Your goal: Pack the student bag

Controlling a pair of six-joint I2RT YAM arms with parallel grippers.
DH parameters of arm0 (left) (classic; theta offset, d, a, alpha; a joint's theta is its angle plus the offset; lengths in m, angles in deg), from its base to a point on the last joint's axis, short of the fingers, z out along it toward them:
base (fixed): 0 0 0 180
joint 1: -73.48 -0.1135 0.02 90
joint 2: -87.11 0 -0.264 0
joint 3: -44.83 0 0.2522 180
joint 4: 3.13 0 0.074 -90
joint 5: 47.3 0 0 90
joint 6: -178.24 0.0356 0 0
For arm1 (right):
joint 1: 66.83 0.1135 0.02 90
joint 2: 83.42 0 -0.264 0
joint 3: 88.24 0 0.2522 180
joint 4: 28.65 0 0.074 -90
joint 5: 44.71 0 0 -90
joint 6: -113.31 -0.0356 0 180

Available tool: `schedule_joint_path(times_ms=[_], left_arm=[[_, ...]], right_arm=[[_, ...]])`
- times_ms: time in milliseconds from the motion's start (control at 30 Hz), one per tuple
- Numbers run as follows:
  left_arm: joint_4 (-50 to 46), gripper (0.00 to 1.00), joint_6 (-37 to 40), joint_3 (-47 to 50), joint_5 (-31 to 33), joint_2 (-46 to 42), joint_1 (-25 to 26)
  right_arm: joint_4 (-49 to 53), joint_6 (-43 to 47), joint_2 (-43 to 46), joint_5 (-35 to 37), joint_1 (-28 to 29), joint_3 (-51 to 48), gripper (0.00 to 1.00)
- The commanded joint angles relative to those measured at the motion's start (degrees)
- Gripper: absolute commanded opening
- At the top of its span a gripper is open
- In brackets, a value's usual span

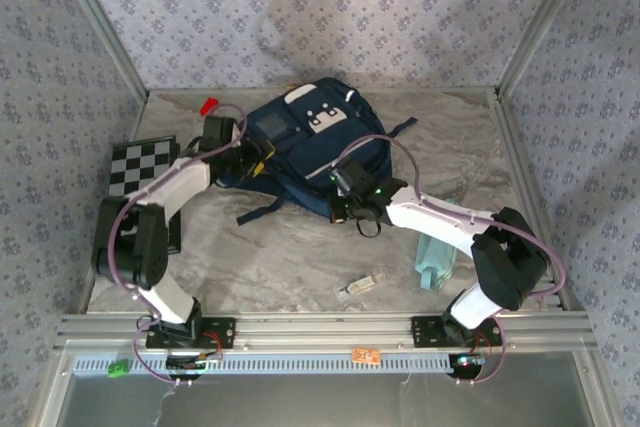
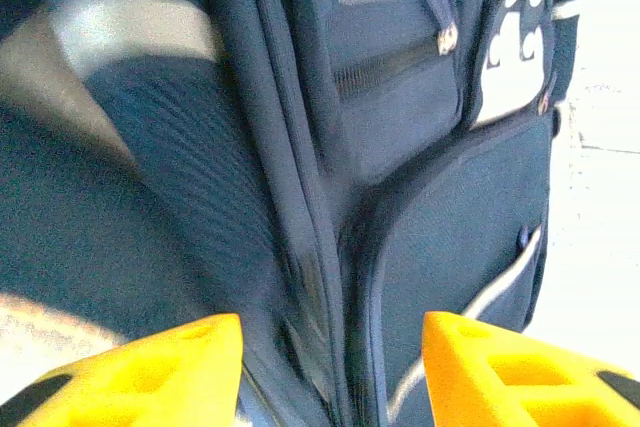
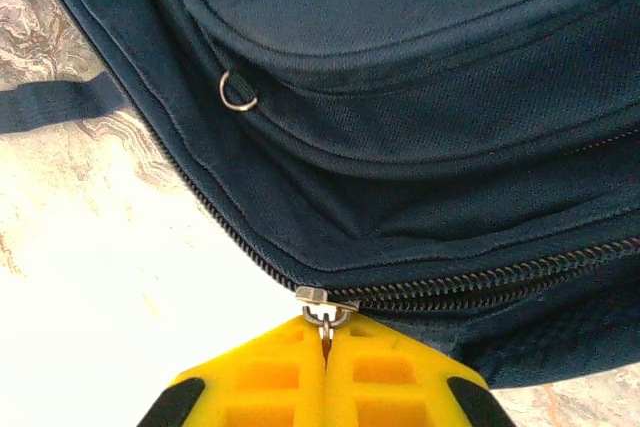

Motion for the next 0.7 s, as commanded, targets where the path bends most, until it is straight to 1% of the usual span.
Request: schedule_joint_path(times_ms=[0, 33, 100, 200, 300, 333, 400, 500, 600, 667], left_arm=[[2.0, 0.56, -10.6, 6.0, 3.3, -8.6, 5.5], [2.5, 0.59, -13.7, 7.5, 4.6, -9.9, 7.7], [5.3, 0.61, -18.7, 10.2, 6.7, -11.4, 11.3], [10.1, 0.62, -24.8, 12.5, 7.7, -11.1, 15.2], [12.9, 0.62, -29.0, 12.5, 9.1, -9.3, 18.7], [14.1, 0.62, -29.3, 12.1, 9.5, -8.3, 19.7], [13.1, 0.61, -29.9, 10.1, 9.1, -6.0, 20.7], [12.6, 0.55, -33.7, 9.4, 9.3, -3.2, 22.4], [17.1, 0.54, -36.8, 9.2, 9.6, -0.4, 24.3], [15.9, 0.53, -36.7, 7.2, 9.6, 1.4, 24.9]], right_arm=[[-0.1, -1.7, -0.7, -1.1, 0.5, 1.6, 0.00], [-0.3, -1.7, -0.9, -1.5, 0.6, 1.5, 0.00], [-0.4, -1.9, -1.1, -0.9, 0.9, 1.5, 0.00], [-0.4, -2.0, -0.8, 0.0, 1.3, 1.2, 0.00], [-0.7, -2.1, -0.6, 0.5, 1.3, 0.7, 0.00], [-0.6, -2.1, -0.7, 0.6, 1.3, 0.7, 0.00], [-0.7, -2.1, -0.7, 0.6, 1.3, 0.7, 0.00], [-0.9, -2.2, -0.7, 1.0, 1.5, 0.7, 0.00], [-0.8, -2.2, -0.8, 1.6, 1.6, 0.6, 0.00], [-0.7, -2.2, -0.9, 1.5, 1.7, 0.7, 0.00]])
